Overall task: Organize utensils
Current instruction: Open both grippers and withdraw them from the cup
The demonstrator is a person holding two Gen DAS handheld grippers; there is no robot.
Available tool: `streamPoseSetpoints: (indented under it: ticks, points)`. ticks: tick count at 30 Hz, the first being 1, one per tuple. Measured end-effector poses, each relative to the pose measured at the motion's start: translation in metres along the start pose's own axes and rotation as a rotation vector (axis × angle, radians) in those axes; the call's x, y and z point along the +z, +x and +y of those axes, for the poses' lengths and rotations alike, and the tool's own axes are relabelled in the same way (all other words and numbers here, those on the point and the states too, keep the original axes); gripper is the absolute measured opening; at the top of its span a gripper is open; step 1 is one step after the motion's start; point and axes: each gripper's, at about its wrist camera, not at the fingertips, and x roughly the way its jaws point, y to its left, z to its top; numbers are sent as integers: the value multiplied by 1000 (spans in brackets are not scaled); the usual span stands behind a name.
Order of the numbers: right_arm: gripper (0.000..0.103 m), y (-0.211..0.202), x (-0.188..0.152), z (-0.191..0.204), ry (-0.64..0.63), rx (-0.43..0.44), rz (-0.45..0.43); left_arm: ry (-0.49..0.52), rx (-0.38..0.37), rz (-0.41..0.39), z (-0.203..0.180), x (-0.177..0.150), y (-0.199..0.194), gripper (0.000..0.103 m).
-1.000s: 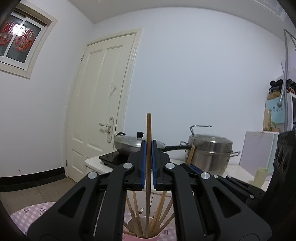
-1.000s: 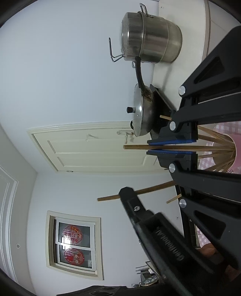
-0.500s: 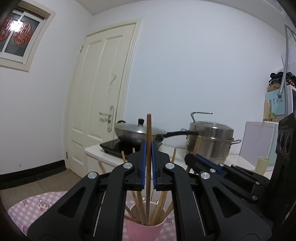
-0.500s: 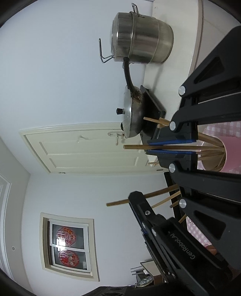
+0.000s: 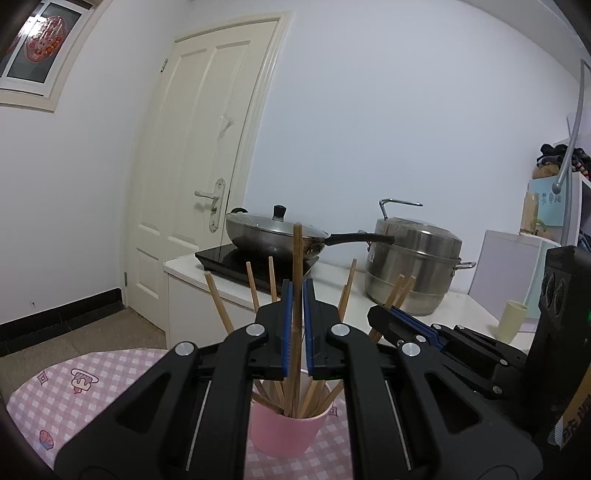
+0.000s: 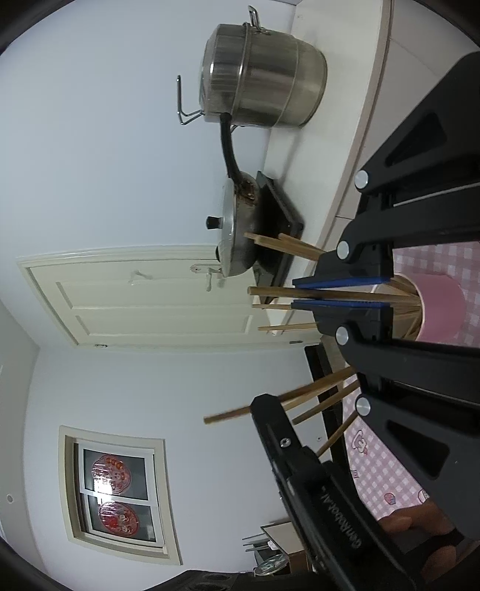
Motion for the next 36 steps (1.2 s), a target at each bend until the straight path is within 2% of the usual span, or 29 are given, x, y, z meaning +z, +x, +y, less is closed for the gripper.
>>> streamPoseSetpoints:
  ticks: [3,4,5,6,7,10,23,30,36]
  points:
    - [5,0,0,-2,7,-4,8,7,7,3,-1,1,-2,8]
    - [5,0,0,-2,10,-5,12,1,4,4,0,2,-3,20]
    - [5,-1,0,-2,11,-6,14,-10,-1,-1,0,2,-5,38]
    - [5,-1,0,-3,12,-8,16,-19,-4,-13,1,3,-8,49]
    - [7,-2,0,-3,14,-8,17,-21,-5,-25,1,3,-11,51]
    - [17,-6,-1,-2,18,-8,24,-9,4,-22,0,5,-16,51]
    - [27,-29,1,4,30,6,17,11,75,14,10,0,-46,52]
    - [42,-50,3,11,40,20,4,20,125,45,18,-7,-69,52]
    - [50,-67,-1,21,39,40,4,24,168,72,23,-17,-91,60]
